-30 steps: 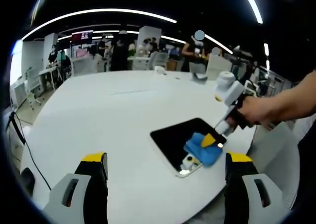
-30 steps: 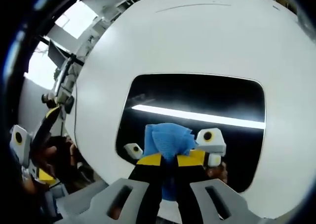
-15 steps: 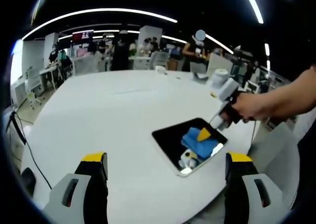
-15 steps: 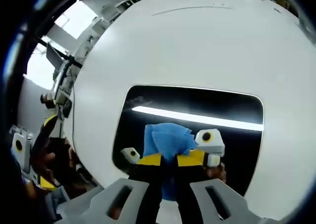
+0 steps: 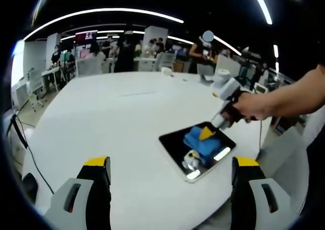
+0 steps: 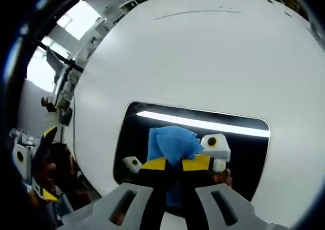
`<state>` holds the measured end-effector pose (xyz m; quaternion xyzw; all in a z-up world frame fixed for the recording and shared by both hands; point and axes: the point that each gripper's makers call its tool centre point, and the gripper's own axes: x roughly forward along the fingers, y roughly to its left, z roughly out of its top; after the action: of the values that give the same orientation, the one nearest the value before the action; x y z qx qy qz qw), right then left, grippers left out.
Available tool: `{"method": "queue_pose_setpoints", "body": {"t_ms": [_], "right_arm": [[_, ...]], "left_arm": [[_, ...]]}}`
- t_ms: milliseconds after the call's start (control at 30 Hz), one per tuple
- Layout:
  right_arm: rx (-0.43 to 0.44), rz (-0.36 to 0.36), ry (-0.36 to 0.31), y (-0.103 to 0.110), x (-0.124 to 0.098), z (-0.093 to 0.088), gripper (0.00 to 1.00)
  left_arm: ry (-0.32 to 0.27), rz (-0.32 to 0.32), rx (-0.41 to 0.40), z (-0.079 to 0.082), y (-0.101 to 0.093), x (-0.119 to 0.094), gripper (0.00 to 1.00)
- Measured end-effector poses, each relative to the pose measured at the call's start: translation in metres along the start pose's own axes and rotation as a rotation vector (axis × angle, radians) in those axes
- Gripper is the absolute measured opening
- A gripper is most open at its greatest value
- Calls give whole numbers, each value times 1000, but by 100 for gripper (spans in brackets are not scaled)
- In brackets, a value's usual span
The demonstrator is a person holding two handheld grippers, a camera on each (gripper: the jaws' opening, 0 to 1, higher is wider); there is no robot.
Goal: Wipe the mirror surface with the cleaning cloth until all visible marks leave the cleaned area.
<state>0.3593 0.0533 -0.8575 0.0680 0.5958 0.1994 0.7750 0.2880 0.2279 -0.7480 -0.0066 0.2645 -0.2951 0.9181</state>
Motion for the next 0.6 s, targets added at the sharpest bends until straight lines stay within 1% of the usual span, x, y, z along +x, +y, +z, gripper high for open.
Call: {"method": "queue_pose_setpoints", "body": {"t_ms": [200, 600], "right_arm": [[-8, -3, 3, -2, 4, 11, 4], [-21, -10, 1, -8, 10, 33, 4]], "left_arm": [[5, 5, -7, -2, 3, 1, 100], [-2, 17, -13, 3, 7, 3, 100]]}}
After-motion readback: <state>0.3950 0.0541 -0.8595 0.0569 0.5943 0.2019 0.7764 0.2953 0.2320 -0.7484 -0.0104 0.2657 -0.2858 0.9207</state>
